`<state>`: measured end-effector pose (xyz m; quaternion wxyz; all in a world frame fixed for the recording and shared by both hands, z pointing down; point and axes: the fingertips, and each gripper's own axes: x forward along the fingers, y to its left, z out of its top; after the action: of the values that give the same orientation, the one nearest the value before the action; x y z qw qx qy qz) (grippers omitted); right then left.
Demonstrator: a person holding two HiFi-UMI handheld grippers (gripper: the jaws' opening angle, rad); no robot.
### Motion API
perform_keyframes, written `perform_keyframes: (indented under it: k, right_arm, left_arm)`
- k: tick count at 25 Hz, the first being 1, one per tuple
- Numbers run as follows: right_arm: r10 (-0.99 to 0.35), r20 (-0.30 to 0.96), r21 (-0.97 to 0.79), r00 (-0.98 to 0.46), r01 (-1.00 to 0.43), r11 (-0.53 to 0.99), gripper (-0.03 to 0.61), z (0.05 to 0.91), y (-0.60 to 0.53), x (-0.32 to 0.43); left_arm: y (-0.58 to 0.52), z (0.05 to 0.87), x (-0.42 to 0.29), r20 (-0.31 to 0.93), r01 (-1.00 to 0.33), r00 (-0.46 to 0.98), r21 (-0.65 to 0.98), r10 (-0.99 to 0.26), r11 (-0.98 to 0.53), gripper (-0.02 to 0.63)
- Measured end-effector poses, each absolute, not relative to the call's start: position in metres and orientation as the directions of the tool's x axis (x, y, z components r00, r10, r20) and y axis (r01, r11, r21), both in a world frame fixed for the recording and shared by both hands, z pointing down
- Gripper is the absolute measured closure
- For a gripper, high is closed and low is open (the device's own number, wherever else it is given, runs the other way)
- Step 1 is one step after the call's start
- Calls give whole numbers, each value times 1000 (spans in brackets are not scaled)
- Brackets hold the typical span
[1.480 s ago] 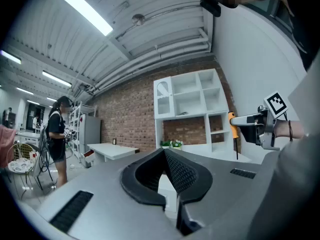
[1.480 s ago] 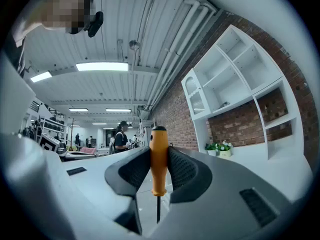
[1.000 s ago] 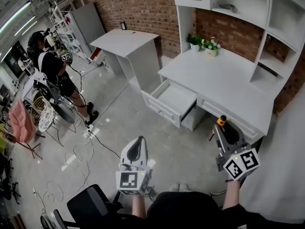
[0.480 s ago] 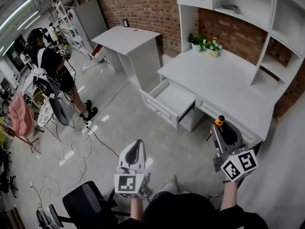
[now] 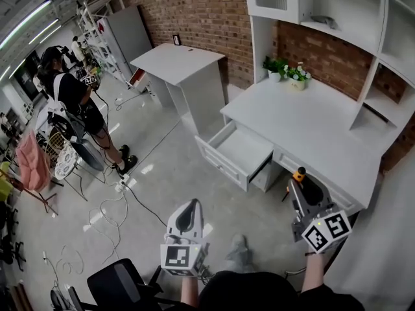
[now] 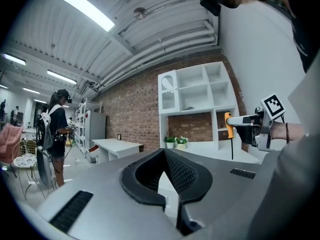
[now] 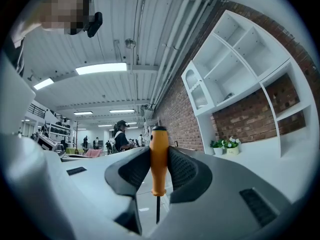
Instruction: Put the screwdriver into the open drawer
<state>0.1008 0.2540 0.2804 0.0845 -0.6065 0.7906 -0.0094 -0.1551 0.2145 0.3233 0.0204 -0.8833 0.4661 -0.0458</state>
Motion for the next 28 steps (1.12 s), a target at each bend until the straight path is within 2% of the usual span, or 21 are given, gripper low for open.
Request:
perform_keyframes:
  k: [18,28]
  right_arm:
    - [-964,-47,-88,-260,-961,264,469,289,103,98]
    - [-968,24,-81,-250,-965,248,469,311,58,96]
  left_arm:
    - [55,339,-131,71,-780,624,-5,-778,-626,604]
    - [9,360,-109,108,-731,680,23,-725,-682,606]
